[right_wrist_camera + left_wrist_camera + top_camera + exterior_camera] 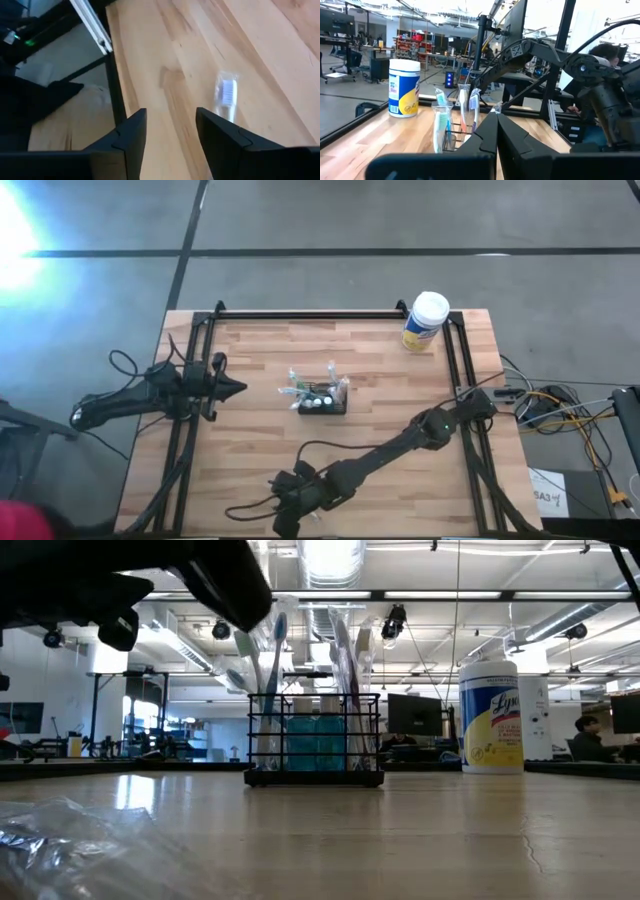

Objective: Pick & Place toothbrushing station
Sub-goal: Put the purple toothbrush into the black mesh organizer

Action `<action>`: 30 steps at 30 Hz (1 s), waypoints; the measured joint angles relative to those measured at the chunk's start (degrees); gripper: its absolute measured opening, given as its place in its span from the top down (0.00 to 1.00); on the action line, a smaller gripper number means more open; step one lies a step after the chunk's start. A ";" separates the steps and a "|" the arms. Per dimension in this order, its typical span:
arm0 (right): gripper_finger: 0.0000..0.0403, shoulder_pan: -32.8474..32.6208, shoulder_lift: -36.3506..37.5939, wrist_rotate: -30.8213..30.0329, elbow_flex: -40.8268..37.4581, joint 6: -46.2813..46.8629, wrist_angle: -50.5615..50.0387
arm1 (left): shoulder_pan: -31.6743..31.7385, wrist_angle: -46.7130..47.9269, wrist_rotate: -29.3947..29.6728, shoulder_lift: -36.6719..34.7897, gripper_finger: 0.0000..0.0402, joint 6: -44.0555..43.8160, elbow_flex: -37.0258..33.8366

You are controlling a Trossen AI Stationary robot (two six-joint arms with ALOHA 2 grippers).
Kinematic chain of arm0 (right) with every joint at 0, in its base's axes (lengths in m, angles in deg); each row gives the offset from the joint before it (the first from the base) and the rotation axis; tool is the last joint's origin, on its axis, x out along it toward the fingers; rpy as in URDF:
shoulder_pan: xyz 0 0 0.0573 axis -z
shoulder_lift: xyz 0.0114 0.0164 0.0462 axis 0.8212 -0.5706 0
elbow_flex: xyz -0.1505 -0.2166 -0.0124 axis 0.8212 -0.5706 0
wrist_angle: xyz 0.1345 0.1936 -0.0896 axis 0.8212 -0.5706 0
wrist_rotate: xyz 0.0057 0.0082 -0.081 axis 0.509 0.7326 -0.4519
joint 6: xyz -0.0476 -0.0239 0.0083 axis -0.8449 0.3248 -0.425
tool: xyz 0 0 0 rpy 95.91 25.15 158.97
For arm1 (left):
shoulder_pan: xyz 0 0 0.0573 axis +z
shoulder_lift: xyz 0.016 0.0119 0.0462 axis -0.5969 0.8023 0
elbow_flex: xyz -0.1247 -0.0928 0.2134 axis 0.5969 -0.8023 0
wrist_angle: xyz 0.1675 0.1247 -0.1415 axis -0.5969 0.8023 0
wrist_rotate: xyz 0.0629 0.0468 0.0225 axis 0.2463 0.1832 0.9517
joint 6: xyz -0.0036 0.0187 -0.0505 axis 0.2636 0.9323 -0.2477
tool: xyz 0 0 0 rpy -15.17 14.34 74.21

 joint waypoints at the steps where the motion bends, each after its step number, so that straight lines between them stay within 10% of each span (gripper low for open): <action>1: 0.58 -0.07 0.01 0.02 0.00 0.60 -0.90 | 0.00 0.00 0.05 0.00 0.99 0.00 -0.02; 30: 0.58 -0.29 -0.27 1.62 -11.53 3.16 -2.12 | 0.00 2.47 0.54 0.02 0.99 -1.01 -1.66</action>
